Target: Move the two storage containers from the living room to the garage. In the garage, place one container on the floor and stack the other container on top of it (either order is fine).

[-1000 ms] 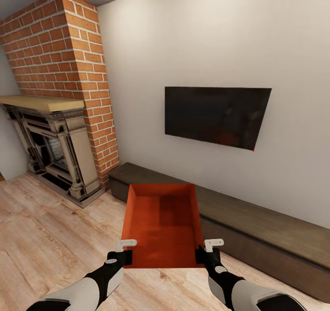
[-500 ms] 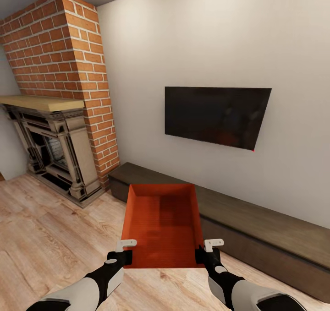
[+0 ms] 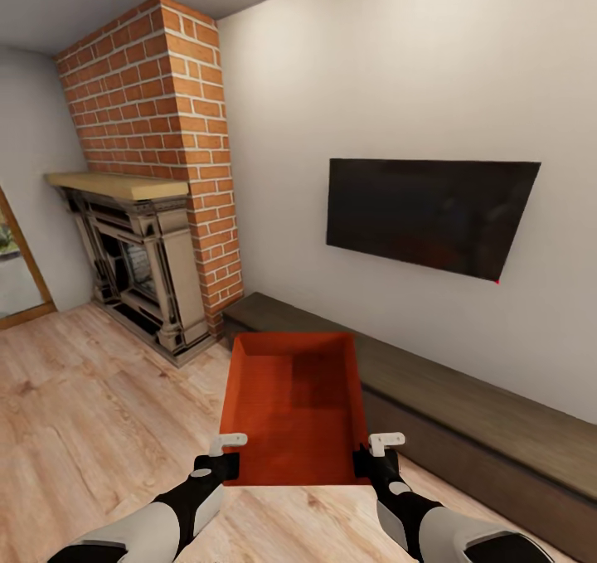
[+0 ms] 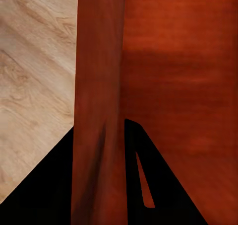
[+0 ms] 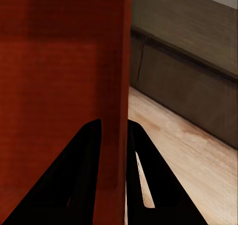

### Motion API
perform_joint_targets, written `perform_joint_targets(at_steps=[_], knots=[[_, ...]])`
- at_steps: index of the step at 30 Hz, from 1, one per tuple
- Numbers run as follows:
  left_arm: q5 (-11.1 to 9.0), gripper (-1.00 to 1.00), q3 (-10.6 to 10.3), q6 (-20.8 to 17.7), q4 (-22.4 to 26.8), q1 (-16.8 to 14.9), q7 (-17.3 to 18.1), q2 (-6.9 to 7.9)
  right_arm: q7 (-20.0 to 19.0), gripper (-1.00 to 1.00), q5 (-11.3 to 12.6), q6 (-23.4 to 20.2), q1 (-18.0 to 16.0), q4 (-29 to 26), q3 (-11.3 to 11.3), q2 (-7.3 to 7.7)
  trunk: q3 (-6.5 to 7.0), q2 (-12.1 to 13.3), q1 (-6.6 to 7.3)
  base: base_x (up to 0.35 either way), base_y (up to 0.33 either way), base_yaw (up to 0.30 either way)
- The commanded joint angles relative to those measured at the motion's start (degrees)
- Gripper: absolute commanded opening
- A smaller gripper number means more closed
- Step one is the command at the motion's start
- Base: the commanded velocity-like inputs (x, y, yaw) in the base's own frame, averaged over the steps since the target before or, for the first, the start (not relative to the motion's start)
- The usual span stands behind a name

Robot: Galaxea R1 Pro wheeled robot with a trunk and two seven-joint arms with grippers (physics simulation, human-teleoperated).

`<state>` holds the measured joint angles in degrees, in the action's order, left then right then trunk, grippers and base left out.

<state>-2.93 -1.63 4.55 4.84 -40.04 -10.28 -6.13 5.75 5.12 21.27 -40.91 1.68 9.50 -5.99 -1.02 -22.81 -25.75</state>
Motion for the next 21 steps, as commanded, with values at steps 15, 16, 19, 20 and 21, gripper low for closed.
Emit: perform_joint_targets(at_steps=[15,16,19,20,21], knots=[[-0.4,-1.00,0.2,0.2,-0.2,0.0,-0.5,-0.29,0.1,-1.00,0.7,0.4,-0.1,0.1,-0.2,-0.43,1.22,-0.1,-0.03,0.000,0.000,0.057],[-0.4,-1.00,0.2,0.2,-0.2,0.0,-0.5,-0.29,0.1,-1.00,0.7,0.4,-0.1,0.1,-0.2,-0.43,1.31,-0.1,-0.03,0.000,0.000,0.000],[-0.4,-1.00,0.2,0.2,-0.2,0.0,-0.5,-0.29,0.1,-1.00,0.7,0.4,-0.1,0.1,-0.2,-0.43,1.58,-0.1,-0.03,0.000,0.000,0.000],[-0.4,-1.00,0.2,0.2,-0.2,0.0,-0.5,-0.29,0.1,-1.00,0.7,0.4,-0.1,0.1,-0.2,-0.43,1.68,-0.1,-0.03,0.000,0.000,0.000],[-0.4,-1.00,0.2,0.2,-0.2,0.0,-0.5,-0.29,0.1,-1.00,0.6,0.4,-0.1,0.1,-0.2,-0.43,1.77,-0.1,-0.03,0.000,0.000,0.000]])
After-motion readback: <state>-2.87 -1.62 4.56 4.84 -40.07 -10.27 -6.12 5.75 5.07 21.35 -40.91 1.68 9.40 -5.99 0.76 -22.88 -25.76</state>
